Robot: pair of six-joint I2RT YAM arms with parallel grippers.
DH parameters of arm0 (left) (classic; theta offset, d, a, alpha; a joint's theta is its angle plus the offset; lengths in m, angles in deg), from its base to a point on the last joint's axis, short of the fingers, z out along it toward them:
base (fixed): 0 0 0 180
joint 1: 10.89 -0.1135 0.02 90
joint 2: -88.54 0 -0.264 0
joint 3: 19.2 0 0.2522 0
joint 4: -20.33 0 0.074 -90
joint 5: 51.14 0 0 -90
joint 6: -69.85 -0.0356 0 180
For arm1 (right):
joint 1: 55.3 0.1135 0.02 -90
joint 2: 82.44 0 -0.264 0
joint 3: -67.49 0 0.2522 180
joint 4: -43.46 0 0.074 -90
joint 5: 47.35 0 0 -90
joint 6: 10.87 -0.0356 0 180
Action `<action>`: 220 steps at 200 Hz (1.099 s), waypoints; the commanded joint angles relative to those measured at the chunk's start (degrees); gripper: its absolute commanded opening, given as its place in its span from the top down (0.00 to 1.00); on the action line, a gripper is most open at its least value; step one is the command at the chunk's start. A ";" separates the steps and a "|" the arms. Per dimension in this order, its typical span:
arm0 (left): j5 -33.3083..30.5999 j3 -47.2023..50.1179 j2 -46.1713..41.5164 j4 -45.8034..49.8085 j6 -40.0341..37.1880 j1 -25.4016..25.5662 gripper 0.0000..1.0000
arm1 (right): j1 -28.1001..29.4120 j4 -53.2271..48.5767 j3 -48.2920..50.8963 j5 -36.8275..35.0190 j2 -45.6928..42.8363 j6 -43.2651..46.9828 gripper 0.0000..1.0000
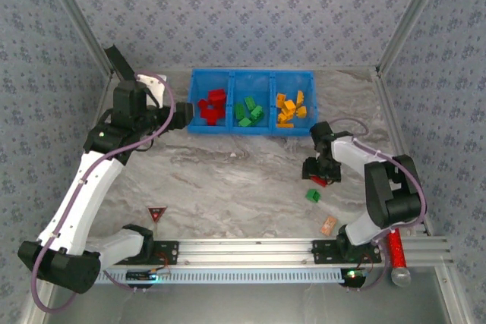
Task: Sort the legos into containers by color
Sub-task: Pick up the lego from the middle-right of the table, then place the lego in the container.
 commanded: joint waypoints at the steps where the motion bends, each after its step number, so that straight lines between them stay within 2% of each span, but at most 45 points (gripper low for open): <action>1: 0.05 0.14 -0.40 -0.91 -0.60 -0.55 0.07 | 0.32 0.31 -1.81 0.90 1.57 0.39 0.31; 51: -0.28 0.22 -0.75 -0.91 -0.78 -0.55 0.07 | 2.38 -3.90 -7.59 -0.35 -0.18 1.19 0.39; 82: -0.82 0.32 -1.35 -0.86 -1.02 -0.55 0.06 | 5.74 -8.89 -19.56 -2.99 -0.94 4.53 0.39; 102: -1.33 0.48 -1.79 -0.89 -1.17 -0.55 0.06 | 8.60 -9.22 -30.81 -4.53 1.24 8.50 0.39; 147: -3.44 0.30 -3.43 -0.47 -1.83 -0.64 0.04 | 14.85 -6.42 -56.26 -7.70 16.09 18.56 0.40; 198: -4.09 0.29 -4.60 -0.43 -2.23 -0.72 0.04 | 20.16 -2.22 -81.64 -6.26 35.40 25.95 0.40; 220: -4.41 0.81 -5.05 -0.73 -2.23 -0.72 0.03 | 22.40 0.53 -88.67 -5.44 41.53 29.09 0.40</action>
